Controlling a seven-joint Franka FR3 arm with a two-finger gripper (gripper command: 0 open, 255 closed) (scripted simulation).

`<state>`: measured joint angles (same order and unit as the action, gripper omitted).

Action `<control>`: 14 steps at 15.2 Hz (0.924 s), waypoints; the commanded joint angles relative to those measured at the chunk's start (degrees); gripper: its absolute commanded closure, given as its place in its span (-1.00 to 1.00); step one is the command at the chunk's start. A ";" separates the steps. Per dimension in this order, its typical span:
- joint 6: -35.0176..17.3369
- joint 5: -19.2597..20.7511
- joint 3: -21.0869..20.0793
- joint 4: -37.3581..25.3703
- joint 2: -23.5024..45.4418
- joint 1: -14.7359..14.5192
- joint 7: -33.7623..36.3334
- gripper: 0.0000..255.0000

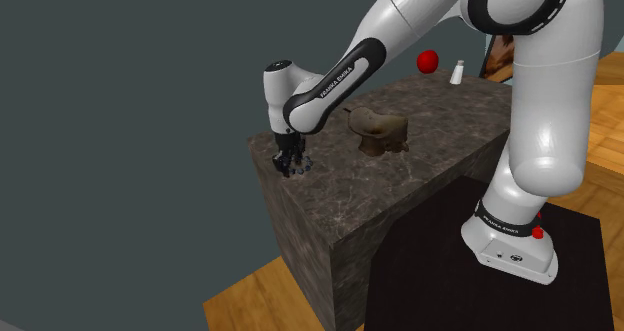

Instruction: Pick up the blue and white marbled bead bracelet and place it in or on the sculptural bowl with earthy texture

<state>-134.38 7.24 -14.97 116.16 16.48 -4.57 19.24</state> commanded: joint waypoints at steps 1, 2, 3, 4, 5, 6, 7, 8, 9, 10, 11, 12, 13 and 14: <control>0.00 0.00 0.00 0.00 0.00 0.00 0.00 1.00; 0.00 0.00 0.00 0.00 0.00 0.00 0.00 1.00; 0.00 0.00 0.00 0.00 0.00 0.00 0.00 1.00; 0.00 0.00 0.00 0.00 0.00 0.00 0.00 1.00; 0.00 0.00 0.00 0.00 0.01 0.00 0.00 1.00; 0.00 0.00 0.00 -0.01 0.01 0.00 0.00 1.00; 0.00 0.00 0.00 -0.01 0.01 0.00 0.00 1.00; 0.00 0.00 0.00 0.00 0.01 0.00 0.00 1.00; 0.00 0.00 0.00 0.00 0.01 0.00 0.00 1.00; 0.65 -0.21 -0.08 -0.20 -0.47 0.06 -0.15 1.00; 1.30 -0.42 -0.16 -0.40 -0.94 0.12 -0.30 1.00; 1.96 -0.61 -0.23 -0.64 -1.38 0.17 -0.43 1.00; 2.62 -0.81 -0.30 -0.88 -1.82 0.22 -0.57 1.00; 3.29 -1.00 -0.36 -1.13 -2.25 0.27 -0.71 1.00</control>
<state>-131.78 6.50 -15.29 115.21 14.74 -4.44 18.81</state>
